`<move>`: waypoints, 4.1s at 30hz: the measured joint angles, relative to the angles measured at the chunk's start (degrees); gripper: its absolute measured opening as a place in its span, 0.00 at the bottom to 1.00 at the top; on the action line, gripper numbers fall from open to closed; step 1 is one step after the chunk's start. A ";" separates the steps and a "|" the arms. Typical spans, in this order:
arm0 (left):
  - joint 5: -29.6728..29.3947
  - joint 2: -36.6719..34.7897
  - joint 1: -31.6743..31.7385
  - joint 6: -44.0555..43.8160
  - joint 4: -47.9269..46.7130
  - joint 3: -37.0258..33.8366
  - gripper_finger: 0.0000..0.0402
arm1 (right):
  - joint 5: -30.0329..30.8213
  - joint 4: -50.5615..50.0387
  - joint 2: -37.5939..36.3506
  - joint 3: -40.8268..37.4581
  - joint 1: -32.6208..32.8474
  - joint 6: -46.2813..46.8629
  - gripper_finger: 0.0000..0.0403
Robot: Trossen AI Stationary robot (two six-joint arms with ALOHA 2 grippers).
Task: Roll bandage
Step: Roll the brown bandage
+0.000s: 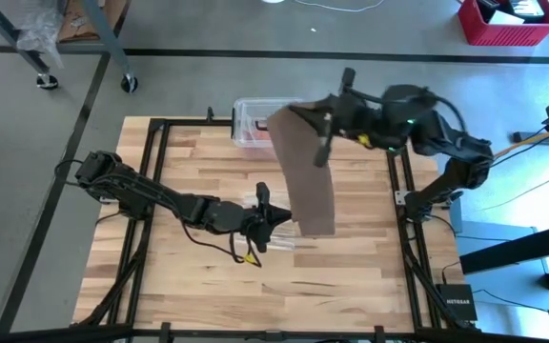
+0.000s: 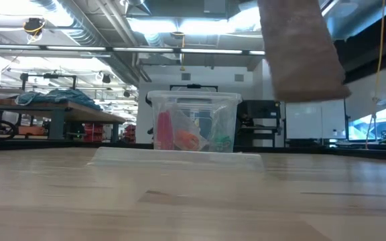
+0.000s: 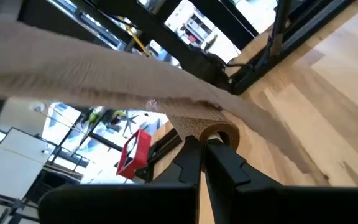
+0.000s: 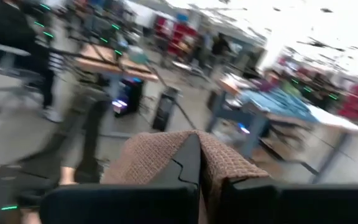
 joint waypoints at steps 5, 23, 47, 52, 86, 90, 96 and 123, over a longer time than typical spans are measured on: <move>0.02 0.00 0.00 -1.45 -1.01 0.00 0.00 | -1.01 -4.53 3.68 0.04 -4.46 5.79 0.18; 0.20 0.00 2.08 -11.82 -1.85 -0.04 0.00 | -10.14 -38.65 11.15 0.00 -10.37 24.67 0.70; -0.62 0.00 1.36 -10.89 -1.12 -0.07 0.00 | -15.31 -58.84 2.51 0.31 6.39 33.19 0.66; -2.01 0.00 1.27 -10.38 -1.14 -0.07 0.00 | -5.19 -57.96 -6.55 -11.68 20.14 46.29 0.66; 3.43 -0.09 1.16 -8.80 -0.94 -0.07 0.00 | 23.52 28.32 -26.08 -86.95 38.34 39.00 0.55; 3.42 -0.08 1.16 -8.65 -0.94 -0.07 0.00 | 24.16 30.34 -24.65 -86.97 38.34 37.55 0.44; 3.41 -0.09 1.16 -8.61 -0.83 -0.07 0.00 | 23.76 33.60 -24.43 -86.97 38.34 33.44 0.26; 3.41 -0.07 1.16 -8.35 -0.83 -0.04 0.00 | 20.66 18.64 -25.11 -53.78 34.69 1.82 0.04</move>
